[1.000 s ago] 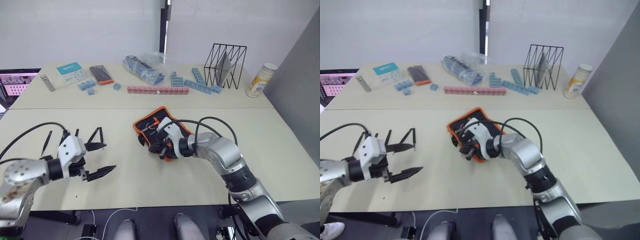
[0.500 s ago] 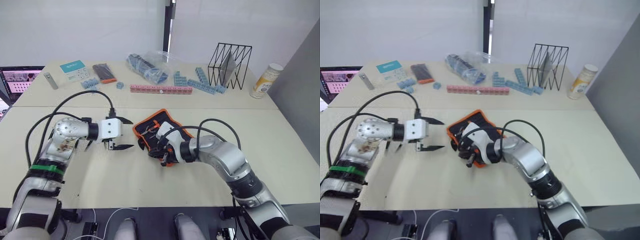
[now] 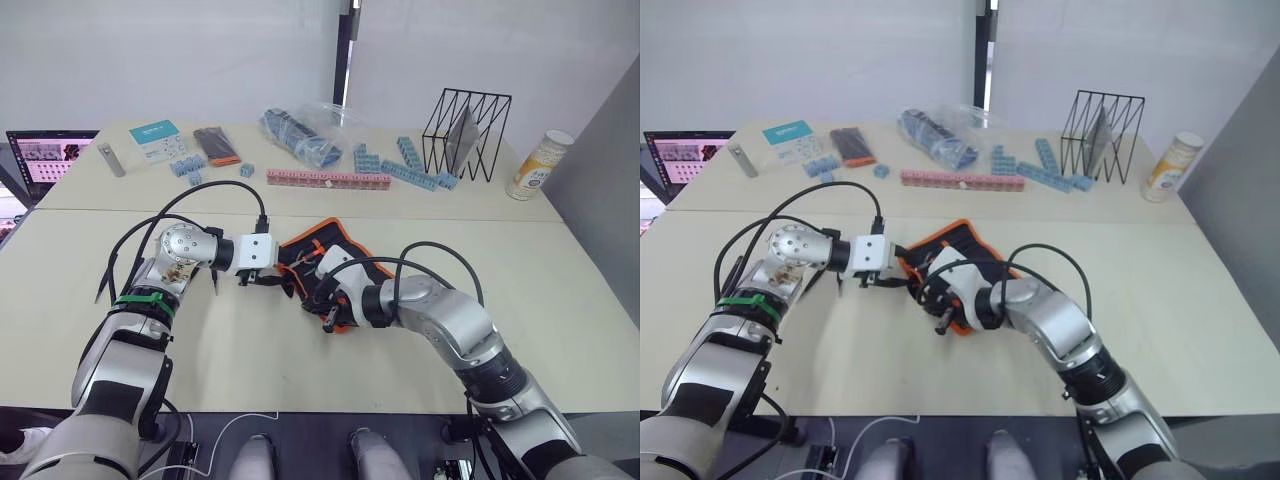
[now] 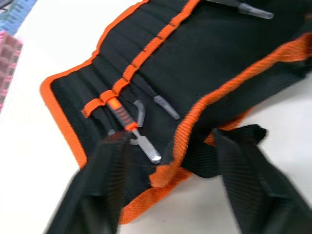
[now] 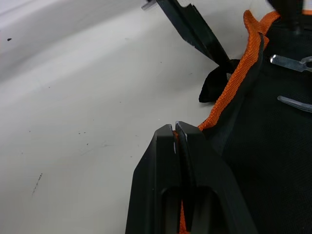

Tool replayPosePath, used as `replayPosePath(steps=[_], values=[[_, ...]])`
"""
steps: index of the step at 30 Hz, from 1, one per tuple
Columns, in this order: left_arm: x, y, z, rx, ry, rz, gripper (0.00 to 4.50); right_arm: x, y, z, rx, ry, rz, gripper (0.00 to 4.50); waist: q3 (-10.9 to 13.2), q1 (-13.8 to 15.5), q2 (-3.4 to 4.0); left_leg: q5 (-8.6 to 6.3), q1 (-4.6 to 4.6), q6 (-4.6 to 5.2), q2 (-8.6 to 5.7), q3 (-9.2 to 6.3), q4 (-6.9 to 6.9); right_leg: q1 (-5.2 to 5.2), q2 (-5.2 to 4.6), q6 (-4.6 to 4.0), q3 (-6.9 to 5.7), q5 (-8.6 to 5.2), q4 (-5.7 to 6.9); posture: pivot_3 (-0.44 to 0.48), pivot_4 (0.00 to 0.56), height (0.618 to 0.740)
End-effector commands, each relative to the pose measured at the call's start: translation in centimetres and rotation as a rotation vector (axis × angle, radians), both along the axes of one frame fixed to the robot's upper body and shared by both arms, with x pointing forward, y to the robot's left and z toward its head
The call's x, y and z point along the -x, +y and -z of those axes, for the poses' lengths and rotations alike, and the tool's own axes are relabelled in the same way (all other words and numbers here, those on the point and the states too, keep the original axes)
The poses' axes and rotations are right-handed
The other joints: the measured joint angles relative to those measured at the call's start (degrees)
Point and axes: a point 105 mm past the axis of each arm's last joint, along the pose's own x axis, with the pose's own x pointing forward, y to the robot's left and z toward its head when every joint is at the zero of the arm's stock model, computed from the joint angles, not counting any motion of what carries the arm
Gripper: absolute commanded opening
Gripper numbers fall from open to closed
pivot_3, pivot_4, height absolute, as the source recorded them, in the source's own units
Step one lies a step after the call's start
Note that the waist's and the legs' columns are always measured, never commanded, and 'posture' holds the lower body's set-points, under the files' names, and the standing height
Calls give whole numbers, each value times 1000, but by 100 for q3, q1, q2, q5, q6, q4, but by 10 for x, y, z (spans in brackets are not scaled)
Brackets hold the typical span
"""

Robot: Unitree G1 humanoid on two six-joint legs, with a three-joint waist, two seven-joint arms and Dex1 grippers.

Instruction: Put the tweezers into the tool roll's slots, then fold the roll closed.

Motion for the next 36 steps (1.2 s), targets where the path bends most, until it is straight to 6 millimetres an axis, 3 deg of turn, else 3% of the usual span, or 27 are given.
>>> replayPosePath(steps=[1, 4, 9, 12, 18, 33, 36], values=[[2, -6, -18, 69, -18, 41, 999, -7, -6, -12, -4, -78, 27, 0, 0, 3, 0, 0, 0, 0, 0, 0, 1, 0, 0, 0, 0, 0, 0, 0, 150, 740], [5, -4, -19, 87, -2, 45, 70, -12, -13, -14, 12, -102, 40, 0, 0, 4, 0, 0, -2, 0, 0, -2, 7, 1, 0, 1, -1, 1, 0, 0, 150, 740], [13, 2, -12, 91, 18, 40, 29, 3, -13, -40, -139, -105, -74, 0, 0, -4, 0, 0, -3, 0, 0, -4, 8, 2, 0, 2, -2, 1, 1, 0, 150, 740], [14, 2, -11, 112, 15, 23, 0, 2, -19, -47, -168, -107, -52, 914, 0, -1, 0, 0, -3, 1, 0, -8, 8, 2, 1, -13, -5, 10, 5, 0, 150, 740], [23, 0, -7, 144, 37, 22, 0, 3, -36, -40, -135, -85, -8, 2979, 0, 3, 0, 1, -3, 1, 0, -15, 14, 9, 0, -13, -11, 10, 4, 0, 150, 740], [27, 9, -5, 130, 71, 2, 0, 26, -21, 0, -71, 52, -45, 2979, 0, 2, 0, 2, 0, 2, -1, -19, 18, 14, 1, -12, -15, 10, 4, 0, 150, 740], [27, 13, -3, 127, 81, -11, 0, 27, -18, 6, -60, 57, -49, 1821, 0, -3, 0, 2, 1, 3, 0, -19, 18, 14, 1, -11, -15, 9, 4, 0, 150, 740]])
